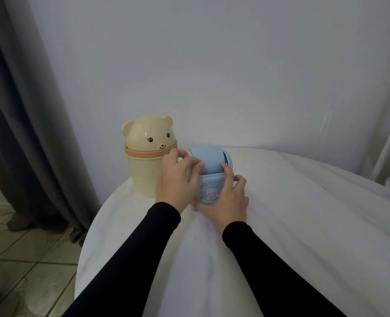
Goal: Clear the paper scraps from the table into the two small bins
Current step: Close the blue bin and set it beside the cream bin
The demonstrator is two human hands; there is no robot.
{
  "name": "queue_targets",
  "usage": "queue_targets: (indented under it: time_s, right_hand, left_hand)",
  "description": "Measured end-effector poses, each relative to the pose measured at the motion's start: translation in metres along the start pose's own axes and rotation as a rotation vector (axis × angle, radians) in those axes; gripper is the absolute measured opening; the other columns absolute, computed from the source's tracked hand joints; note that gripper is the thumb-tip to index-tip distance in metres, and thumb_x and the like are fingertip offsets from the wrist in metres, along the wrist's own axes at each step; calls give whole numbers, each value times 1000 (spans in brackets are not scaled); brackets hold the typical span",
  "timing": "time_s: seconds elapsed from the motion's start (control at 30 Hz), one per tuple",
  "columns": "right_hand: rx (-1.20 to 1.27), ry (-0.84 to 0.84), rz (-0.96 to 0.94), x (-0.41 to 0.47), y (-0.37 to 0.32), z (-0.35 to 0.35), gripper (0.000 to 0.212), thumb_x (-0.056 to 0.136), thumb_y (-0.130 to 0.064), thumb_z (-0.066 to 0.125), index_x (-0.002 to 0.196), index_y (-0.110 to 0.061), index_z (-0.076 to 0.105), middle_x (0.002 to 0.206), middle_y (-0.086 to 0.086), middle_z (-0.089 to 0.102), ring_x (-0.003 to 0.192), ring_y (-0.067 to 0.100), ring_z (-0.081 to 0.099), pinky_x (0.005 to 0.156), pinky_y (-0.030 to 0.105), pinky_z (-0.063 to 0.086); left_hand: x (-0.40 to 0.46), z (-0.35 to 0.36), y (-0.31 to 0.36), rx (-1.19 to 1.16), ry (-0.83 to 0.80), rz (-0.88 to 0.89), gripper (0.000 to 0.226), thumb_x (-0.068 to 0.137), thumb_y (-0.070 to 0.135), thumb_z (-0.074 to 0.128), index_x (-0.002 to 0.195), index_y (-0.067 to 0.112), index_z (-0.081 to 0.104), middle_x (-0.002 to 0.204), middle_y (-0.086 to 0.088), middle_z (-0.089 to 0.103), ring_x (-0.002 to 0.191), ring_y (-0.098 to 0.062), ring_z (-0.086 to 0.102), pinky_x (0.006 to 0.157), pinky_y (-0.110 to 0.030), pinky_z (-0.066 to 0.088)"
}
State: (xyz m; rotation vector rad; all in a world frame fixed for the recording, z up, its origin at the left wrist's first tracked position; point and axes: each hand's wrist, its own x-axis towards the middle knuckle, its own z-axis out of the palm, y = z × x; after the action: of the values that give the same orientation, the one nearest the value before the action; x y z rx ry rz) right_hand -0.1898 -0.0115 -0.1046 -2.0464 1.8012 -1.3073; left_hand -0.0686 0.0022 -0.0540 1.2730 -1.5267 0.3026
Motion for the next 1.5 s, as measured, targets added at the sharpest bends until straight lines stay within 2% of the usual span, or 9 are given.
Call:
queue_targets:
  time_s: [0.1,0.27,0.43,0.6,0.73,0.87,1.03,1.23,1.5]
  right_hand:
    - [46,7,-1,1,2,1,113,48,-65,77,141,-35,20,121,1,31,108,22,49,88,38,42]
    - [63,-4,-8,1,5,2,113,49,-64,79,140,-36,18,122,3,30,111,23,46,91,42,42]
    - [41,9,4,-1,3,4,111,49,-66,76,139,-38,16,123,4,31,111,24,46,90,41,43]
    - [30,13,7,-3,2,3,110,50,-66,75,139,-37,16,124,5,31,111,24,46,89,40,41]
    - [19,18,8,-3,2,3,111,50,-67,75,140,-37,16,123,4,30,110,24,46,89,40,41]
    - [24,29,8,-3,1,3,112,50,-67,75,142,-34,19,122,5,31,108,26,48,86,39,42]
    - [-9,27,21,-4,-1,1,113,50,-66,76,142,-32,19,123,5,31,106,23,49,87,39,44]
    - [-36,19,17,-4,0,-1,111,51,-66,74,141,-33,17,123,3,31,105,21,48,88,38,45]
    - [-30,56,23,-4,0,2,112,48,-68,74,140,-34,20,121,4,33,102,23,51,84,37,45]
  left_hand:
    - [-7,-21,-7,-120,-252,103,20,83,35,59,75,20,70,68,11,53,63,-4,48,62,-21,41]
    - [-11,-52,-13,72,-1016,-246,10,72,33,79,74,27,73,71,12,64,60,3,52,61,-12,40]
    - [-25,-52,-10,90,-1120,-325,19,64,35,84,81,29,75,85,6,68,77,-7,59,75,-21,46]
    - [-28,-48,-5,71,-1110,-313,7,72,30,78,78,28,76,78,14,68,68,2,57,73,-18,48]
    - [-28,-42,-1,179,-1176,-261,11,81,29,68,85,21,74,88,4,70,78,-11,61,80,-29,51]
    - [-9,-46,10,54,-939,-193,10,89,24,61,82,19,67,82,7,65,61,2,51,59,-7,38]
    - [12,-33,25,-21,-227,-119,6,89,30,61,85,26,64,86,12,59,70,0,50,65,-20,38]
    - [7,-7,24,214,-222,-164,16,88,33,61,92,24,74,94,5,46,94,-14,48,68,-22,33]
    - [3,-12,6,101,-238,-15,17,91,19,57,93,18,74,98,4,46,97,-14,46,72,-17,29]
